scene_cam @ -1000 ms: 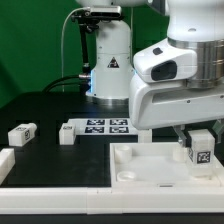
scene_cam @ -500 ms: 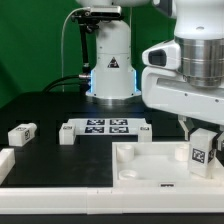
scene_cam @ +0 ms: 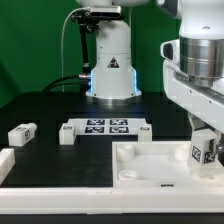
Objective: Assemble one leg
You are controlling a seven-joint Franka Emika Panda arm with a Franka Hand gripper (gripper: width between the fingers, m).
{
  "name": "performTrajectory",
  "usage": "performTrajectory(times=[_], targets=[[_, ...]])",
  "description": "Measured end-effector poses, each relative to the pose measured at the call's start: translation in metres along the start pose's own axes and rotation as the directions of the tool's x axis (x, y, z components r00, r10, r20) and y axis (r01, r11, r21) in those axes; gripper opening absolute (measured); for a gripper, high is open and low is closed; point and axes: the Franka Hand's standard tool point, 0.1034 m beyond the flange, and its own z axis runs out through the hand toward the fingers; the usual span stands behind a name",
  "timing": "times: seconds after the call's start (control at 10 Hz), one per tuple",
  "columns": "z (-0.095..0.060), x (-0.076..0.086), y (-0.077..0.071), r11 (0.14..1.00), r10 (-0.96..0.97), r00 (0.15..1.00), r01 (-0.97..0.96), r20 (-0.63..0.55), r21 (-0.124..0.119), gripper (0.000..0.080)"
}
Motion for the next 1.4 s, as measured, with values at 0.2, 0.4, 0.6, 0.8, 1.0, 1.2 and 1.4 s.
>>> performTrajectory(times=[0.2, 0.4, 0.6, 0.8, 1.0, 1.2, 1.4], targets=[[0.0011, 0.0016, -0.0002, 0.992, -0.125, 0.992, 0.125, -0.005, 0.008, 0.0495], [0.0028, 0.0018, 0.0007, 0.945, -0.328, 0.945, 0.328, -0.011, 0.005, 0.0618], [0.0035, 0.0016, 0.0013, 0.846, -0.532, 0.846, 0.532, -0.011, 0.001, 0.0644], [0.0032, 0.0026, 0.0015, 0.681, -0.732, 0.681, 0.732, -0.012, -0.003, 0.0649], [0.0023, 0.0059, 0.0023, 0.502, -0.865, 0.502, 0.865, -0.007, -0.005, 0.0649], [0.0022, 0.0076, 0.0027, 0.355, -0.935, 0.355, 0.935, -0.007, -0.007, 0.0649], [0.0024, 0.0082, 0.003, 0.273, -0.962, 0.273, 0.962, -0.006, -0.006, 0.0649]])
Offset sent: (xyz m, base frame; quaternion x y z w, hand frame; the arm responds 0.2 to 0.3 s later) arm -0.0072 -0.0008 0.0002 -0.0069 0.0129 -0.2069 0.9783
